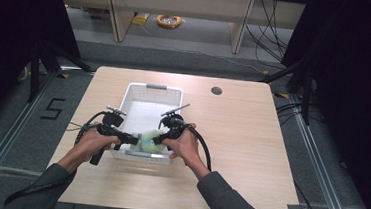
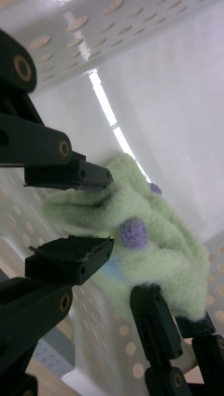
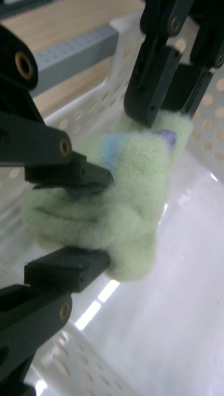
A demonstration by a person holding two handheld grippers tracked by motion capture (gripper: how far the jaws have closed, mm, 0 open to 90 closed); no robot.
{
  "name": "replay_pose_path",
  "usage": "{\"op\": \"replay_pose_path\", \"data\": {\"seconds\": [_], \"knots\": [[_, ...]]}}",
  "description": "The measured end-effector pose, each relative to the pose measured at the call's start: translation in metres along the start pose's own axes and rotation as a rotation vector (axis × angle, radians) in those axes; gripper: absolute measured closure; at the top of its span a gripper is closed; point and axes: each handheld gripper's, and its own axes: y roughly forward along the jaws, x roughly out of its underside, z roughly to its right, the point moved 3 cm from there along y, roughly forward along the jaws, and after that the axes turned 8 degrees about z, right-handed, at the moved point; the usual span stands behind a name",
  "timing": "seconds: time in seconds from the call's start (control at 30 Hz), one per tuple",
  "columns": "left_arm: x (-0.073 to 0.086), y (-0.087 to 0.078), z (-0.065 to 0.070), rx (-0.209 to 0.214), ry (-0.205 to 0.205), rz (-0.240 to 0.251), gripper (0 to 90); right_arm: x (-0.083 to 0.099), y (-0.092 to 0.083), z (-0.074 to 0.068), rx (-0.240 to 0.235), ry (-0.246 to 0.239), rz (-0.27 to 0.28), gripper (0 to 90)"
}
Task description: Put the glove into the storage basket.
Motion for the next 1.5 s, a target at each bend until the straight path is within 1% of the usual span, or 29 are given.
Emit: {"op": "replay_pose_path", "data": {"seconds": [0.03, 0.1, 0.13, 0.2, 0.23, 0.27, 0.3, 0.33, 0.47, 0.5, 0.53, 0.57, 0.6, 0.63, 0.67, 0.7, 0.8, 0.9, 1.0, 1.03, 1.07, 1.1, 1.13, 1.27, 1.33, 1.37, 1.4, 1.47, 1.5], "knots": [[-0.001, 0.000, 0.001, -0.001, -0.013, 0.013, 61.1, -0.001, 0.000, 0.001, 0.006, -0.021, 0.001, 58.7], [-0.002, -0.001, 0.002, -0.007, -0.022, 0.030, 60.0, -0.001, -0.001, -0.002, 0.001, -0.006, -0.009, 55.1], [-0.002, -0.002, 0.001, -0.006, -0.009, 0.029, 59.1, -0.002, -0.001, -0.002, 0.006, -0.014, -0.007, 53.8], [-0.004, -0.004, 0.003, -0.013, -0.020, 0.055, 58.6, -0.005, -0.005, -0.002, 0.026, -0.028, 0.004, 51.3], [-0.005, -0.006, 0.003, -0.007, -0.007, 0.045, 58.7, -0.005, -0.006, -0.003, 0.027, -0.022, 0.000, 51.2], [-0.006, -0.006, 0.004, -0.011, -0.021, 0.065, 58.6, -0.007, -0.008, -0.003, 0.034, -0.034, 0.010, 50.9], [-0.006, -0.006, 0.005, -0.012, -0.019, 0.069, 58.5, -0.008, -0.010, -0.005, 0.037, -0.016, 0.008, 50.9], [-0.007, -0.008, 0.004, -0.010, 0.002, 0.053, 58.4, -0.009, -0.013, -0.005, 0.042, -0.010, 0.007, 50.9], [-0.008, -0.008, 0.005, -0.015, -0.002, 0.063, 58.0, -0.012, -0.020, -0.005, 0.038, 0.001, 0.018, 50.3], [-0.008, -0.008, 0.005, -0.014, 0.001, 0.064, 57.7, -0.012, -0.021, -0.004, 0.034, -0.014, 0.029, 50.3], [-0.008, -0.008, 0.006, -0.010, -0.001, 0.063, 57.8, -0.012, -0.024, -0.005, 0.035, 0.001, 0.019, 50.3], [-0.008, -0.009, 0.007, -0.009, 0.000, 0.064, 57.8, -0.013, -0.024, -0.003, 0.028, -0.020, 0.035, 50.1], [-0.009, -0.009, 0.007, -0.010, 0.007, 0.067, 57.8, -0.012, -0.027, -0.005, 0.028, 0.004, 0.026, 50.0], [-0.009, -0.010, 0.008, -0.012, 0.007, 0.072, 57.6, -0.013, -0.028, -0.003, 0.029, -0.014, 0.038, 50.0], [-0.010, -0.010, 0.009, -0.009, 0.008, 0.074, 57.2, -0.012, -0.030, -0.004, 0.032, 0.001, 0.028, 49.9], [-0.010, -0.010, 0.010, -0.006, 0.005, 0.081, 56.7, -0.012, -0.030, -0.004, 0.035, -0.009, 0.035, 49.9], [-0.012, -0.011, 0.014, -0.001, 0.008, 0.088, 56.1, -0.012, -0.035, -0.004, 0.012, -0.010, 0.046, 48.9], [-0.013, -0.013, 0.020, 0.016, 0.016, 0.098, 53.9, -0.012, -0.041, -0.004, 0.015, -0.017, 0.046, 48.5], [-0.013, -0.014, 0.026, 0.021, 0.013, 0.104, 47.3, -0.010, -0.049, -0.003, 0.011, -0.026, 0.050, 47.9], [-0.012, -0.015, 0.028, 0.022, 0.017, 0.108, 44.9, -0.009, -0.050, -0.003, -0.008, -0.035, 0.061, 47.6], [-0.012, -0.015, 0.030, 0.020, 0.012, 0.115, 43.2, -0.008, -0.054, -0.003, 0.009, -0.022, 0.055, 46.9], [-0.011, -0.015, 0.031, 0.026, 0.003, 0.126, 41.4, -0.008, -0.055, -0.002, -0.008, -0.058, 0.083, 46.4], [-0.010, -0.016, 0.032, 0.023, 0.004, 0.121, 38.9, -0.007, -0.058, -0.002, -0.027, -0.068, 0.091, 45.3], [-0.008, -0.018, 0.036, 0.019, -0.001, 0.143, 34.3, -0.001, -0.072, 0.000, -0.032, -0.066, 0.111, 42.6], [-0.007, -0.019, 0.039, 0.012, -0.010, 0.169, 33.4, 0.002, -0.078, 0.003, -0.034, -0.097, 0.140, 40.6], [-0.006, -0.020, 0.039, 0.017, 0.001, 0.164, 32.7, 0.004, -0.081, 0.001, -0.044, -0.066, 0.131, 39.7], [-0.004, -0.019, 0.040, 0.019, -0.003, 0.169, 32.0, 0.006, -0.083, 0.004, -0.044, -0.085, 0.144, 38.5], [-0.002, -0.018, 0.042, 0.024, -0.026, 0.190, 31.4, 0.009, -0.088, 0.007, -0.049, -0.088, 0.169, 37.3], [0.000, -0.019, 0.042, 0.031, -0.014, 0.180, 30.7, 0.011, -0.091, 0.008, -0.054, -0.087, 0.178, 37.2]]}}
